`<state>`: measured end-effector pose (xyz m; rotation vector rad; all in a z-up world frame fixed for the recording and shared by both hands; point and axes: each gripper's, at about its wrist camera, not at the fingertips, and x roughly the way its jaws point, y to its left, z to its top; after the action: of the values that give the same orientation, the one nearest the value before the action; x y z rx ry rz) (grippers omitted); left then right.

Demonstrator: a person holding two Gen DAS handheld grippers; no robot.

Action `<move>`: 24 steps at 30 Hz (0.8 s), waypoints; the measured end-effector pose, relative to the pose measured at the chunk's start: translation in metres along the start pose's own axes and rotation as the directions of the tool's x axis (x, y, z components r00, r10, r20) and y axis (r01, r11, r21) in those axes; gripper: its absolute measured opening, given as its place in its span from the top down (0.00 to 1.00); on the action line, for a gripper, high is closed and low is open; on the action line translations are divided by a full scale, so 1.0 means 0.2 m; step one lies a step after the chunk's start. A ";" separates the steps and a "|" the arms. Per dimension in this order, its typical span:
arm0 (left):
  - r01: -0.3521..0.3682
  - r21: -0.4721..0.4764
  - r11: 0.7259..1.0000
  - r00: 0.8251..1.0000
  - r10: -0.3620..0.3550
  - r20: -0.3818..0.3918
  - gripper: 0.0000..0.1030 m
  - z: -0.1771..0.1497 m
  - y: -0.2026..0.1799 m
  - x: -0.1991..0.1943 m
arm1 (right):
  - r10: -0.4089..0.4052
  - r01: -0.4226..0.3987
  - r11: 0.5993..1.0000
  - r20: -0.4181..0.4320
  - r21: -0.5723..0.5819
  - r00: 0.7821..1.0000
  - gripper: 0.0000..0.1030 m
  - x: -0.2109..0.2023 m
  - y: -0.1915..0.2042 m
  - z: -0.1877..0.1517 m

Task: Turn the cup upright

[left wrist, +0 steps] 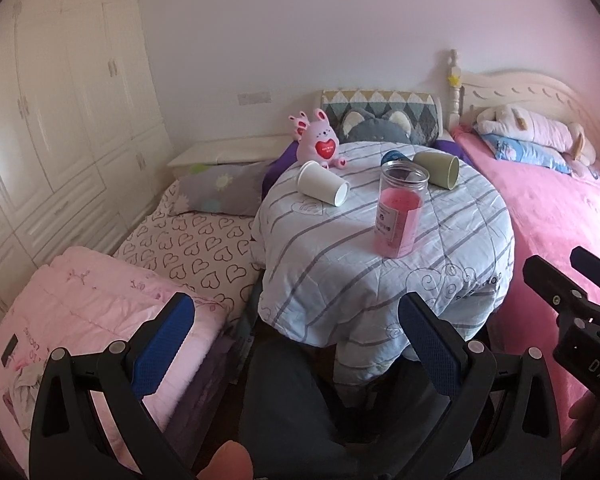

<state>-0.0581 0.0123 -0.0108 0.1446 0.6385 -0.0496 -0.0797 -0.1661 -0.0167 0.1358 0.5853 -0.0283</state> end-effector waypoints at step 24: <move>-0.015 0.010 1.000 1.000 0.015 0.007 0.00 0.02 0.01 0.01 | 0.010 -0.010 1.000 -0.004 -0.011 1.000 0.21 -0.01 0.03 0.01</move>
<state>-0.0546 0.0146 -0.0087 0.1585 0.6301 -0.0389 -0.0791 -0.1604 -0.0132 0.1280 0.5887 -0.0154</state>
